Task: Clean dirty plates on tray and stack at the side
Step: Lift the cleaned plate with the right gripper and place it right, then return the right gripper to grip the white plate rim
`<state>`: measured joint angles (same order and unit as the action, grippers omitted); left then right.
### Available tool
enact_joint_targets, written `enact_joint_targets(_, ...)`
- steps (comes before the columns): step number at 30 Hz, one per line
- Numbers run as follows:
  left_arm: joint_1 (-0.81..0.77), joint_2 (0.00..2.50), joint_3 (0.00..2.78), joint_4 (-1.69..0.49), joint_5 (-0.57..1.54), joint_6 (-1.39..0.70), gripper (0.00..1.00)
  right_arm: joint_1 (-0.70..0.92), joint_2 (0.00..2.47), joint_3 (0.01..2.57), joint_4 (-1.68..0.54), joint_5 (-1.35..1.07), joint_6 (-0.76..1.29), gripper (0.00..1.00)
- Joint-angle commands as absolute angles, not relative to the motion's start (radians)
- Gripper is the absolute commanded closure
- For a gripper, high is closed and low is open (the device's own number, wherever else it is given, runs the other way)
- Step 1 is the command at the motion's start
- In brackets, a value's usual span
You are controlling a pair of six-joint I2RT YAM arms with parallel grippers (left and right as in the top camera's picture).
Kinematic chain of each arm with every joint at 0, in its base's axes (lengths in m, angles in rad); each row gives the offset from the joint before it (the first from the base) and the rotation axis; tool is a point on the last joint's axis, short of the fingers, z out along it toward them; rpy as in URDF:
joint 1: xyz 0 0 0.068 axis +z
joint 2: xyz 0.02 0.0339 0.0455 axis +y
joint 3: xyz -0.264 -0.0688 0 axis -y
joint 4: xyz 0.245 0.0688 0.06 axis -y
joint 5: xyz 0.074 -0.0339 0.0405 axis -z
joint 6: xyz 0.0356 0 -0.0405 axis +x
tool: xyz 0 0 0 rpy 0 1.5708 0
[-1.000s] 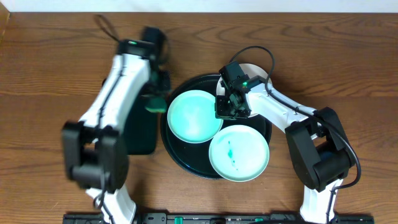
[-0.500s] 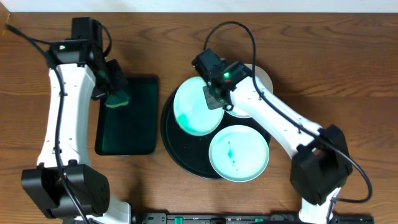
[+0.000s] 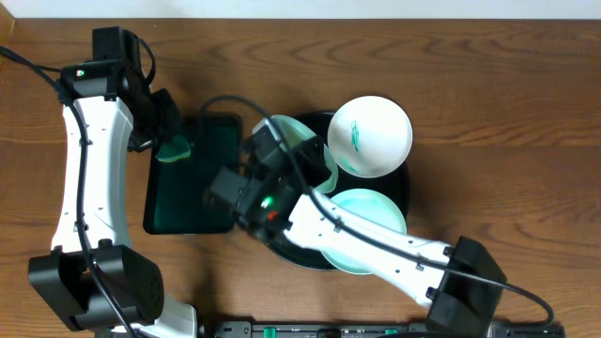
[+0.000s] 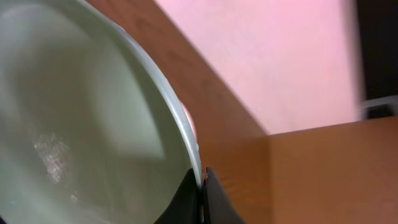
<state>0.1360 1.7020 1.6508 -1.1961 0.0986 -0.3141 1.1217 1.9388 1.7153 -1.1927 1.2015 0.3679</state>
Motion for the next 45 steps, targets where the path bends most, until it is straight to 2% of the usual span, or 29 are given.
enact_joint_targets(1, 0.138, 1.713, 1.653, -1.196, 0.097, -0.308, 0.93, 1.165, 1.915, 1.734, -1.25, 1.404, 0.456, 0.99)
enact_joint_targets(6, 0.138, 1.713, 1.653, -1.196, 0.098, -0.308, 0.93, 1.176, 1.915, 1.734, -1.335, 1.381, 0.582, 0.99)
enact_joint_targets(12, 0.138, 1.713, 1.653, -1.197, 0.098, -0.309, 0.93, 1.079, 1.909, 1.735, -1.324, 1.057, 0.664, 0.99)
enact_joint_targets(18, 0.138, 1.713, 1.653, -1.201, 0.098, -0.309, 0.93, 0.862, 1.834, 1.756, -1.143, 0.413, 0.429, 0.99)
enact_joint_targets(20, 0.138, 1.713, 1.653, -1.198, 0.098, -0.309, 0.93, 0.714, 1.78, 1.756, -1.076, 0.06, 0.359, 0.99)
enact_joint_targets(22, 0.138, 1.713, 1.653, -1.194, 0.098, -0.309, 0.93, 0.576, 1.742, 1.756, -1.066, -0.16, 0.342, 0.99)
enact_joint_targets(25, 0.138, 1.713, 1.653, -1.189, 0.097, -0.309, 0.93, 0.371, 1.696, 1.756, -1.097, -0.326, 0.342, 0.99)
enact_joint_targets(29, 0.138, 1.713, 1.653, -1.187, 0.097, -0.309, 0.93, 0.16, 1.664, 1.756, -1.157, -0.332, 0.342, 0.99)
enact_joint_targets(33, 0.138, 1.713, 1.653, -1.183, 0.097, -0.309, 0.93, -0.07, 1.665, 1.736, -1.227, -0.218, 0.335, 0.99)
enact_joint_targets(39, 0.138, 1.713, 1.653, -1.181, 0.097, -0.308, 0.93, -0.268, 1.666, 1.578, -1.187, -0.127, 0.336, 0.99)
enact_joint_targets(45, 0.138, 1.713, 1.653, -1.18, 0.097, -0.308, 0.93, -0.368, 1.667, 1.288, -0.987, -0.122, 0.347, 0.99)
